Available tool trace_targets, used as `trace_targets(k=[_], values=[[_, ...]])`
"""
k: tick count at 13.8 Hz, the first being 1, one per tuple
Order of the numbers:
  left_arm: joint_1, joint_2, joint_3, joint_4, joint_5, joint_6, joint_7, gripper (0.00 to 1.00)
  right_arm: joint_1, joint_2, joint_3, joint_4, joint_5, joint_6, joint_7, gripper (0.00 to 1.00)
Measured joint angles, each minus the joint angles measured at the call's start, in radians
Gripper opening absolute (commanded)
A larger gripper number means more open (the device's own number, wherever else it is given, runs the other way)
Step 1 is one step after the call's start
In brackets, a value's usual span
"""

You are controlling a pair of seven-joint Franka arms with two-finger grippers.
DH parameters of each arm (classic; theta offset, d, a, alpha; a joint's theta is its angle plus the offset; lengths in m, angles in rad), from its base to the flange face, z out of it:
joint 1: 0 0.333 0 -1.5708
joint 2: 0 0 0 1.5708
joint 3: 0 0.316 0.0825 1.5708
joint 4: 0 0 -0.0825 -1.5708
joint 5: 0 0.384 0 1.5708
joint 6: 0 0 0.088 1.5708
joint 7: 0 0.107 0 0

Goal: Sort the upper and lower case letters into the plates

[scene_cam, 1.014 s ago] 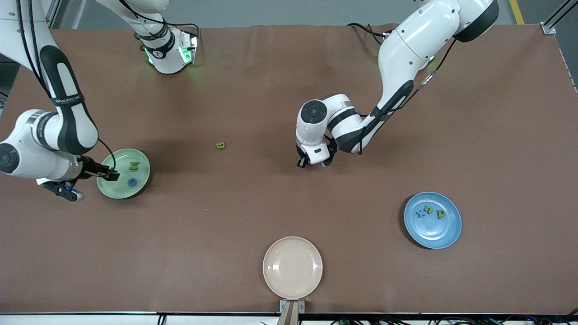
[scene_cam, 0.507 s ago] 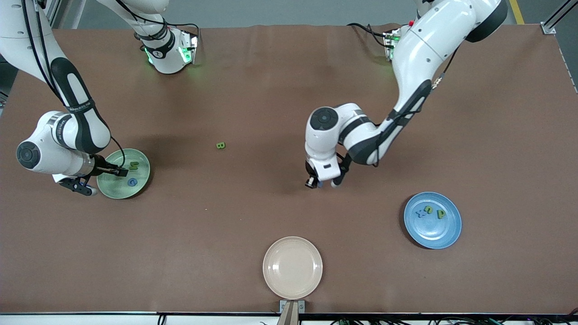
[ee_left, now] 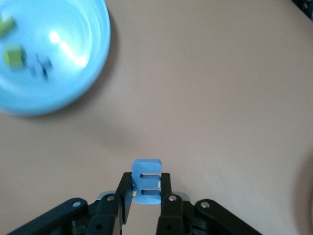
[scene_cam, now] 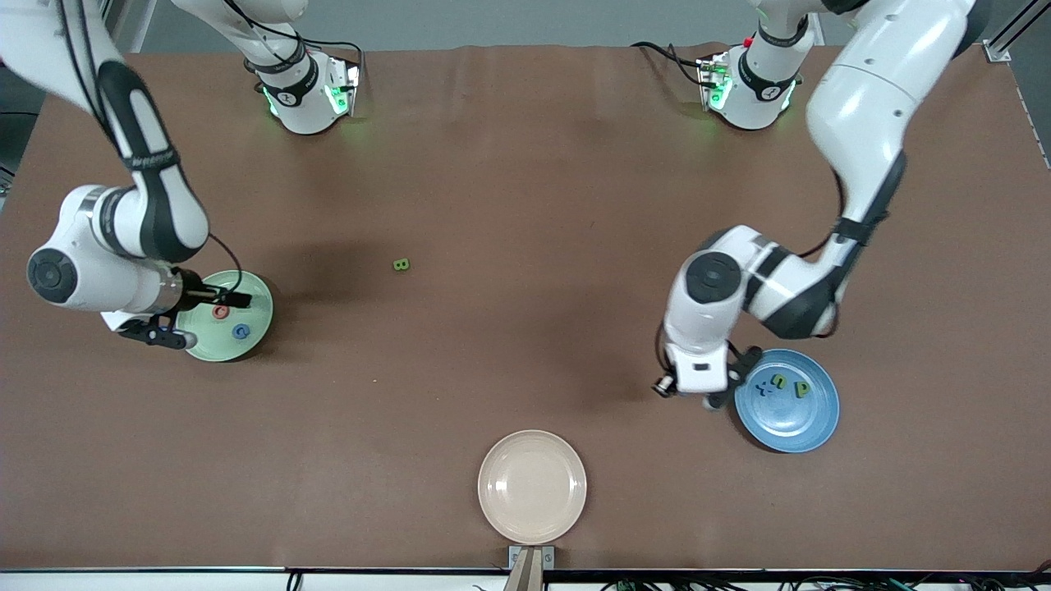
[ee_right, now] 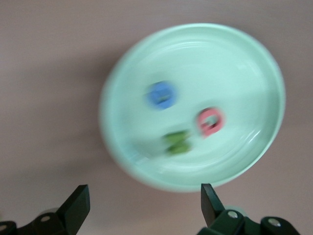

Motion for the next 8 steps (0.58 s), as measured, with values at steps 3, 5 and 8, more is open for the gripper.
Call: trace_targets(k=[3,5,8], values=[[0.13,0.0,-0.02,-0.003,0.0,-0.008,0.23,0.01,0.205,-0.15,0.008,-0.078,0.002,-0.034,0.037,1.0],[0.207,0.001,-0.022,-0.018,0.0,-0.013,0.361,0.18,0.353,-0.178,0.01,-0.118,0.003,-0.018,0.053,1.0],[0.275,0.019,-0.023,-0.037,0.0,-0.011,0.438,1.0,0.52,-0.173,0.01,-0.169,0.003,0.088,0.079,1.0]])
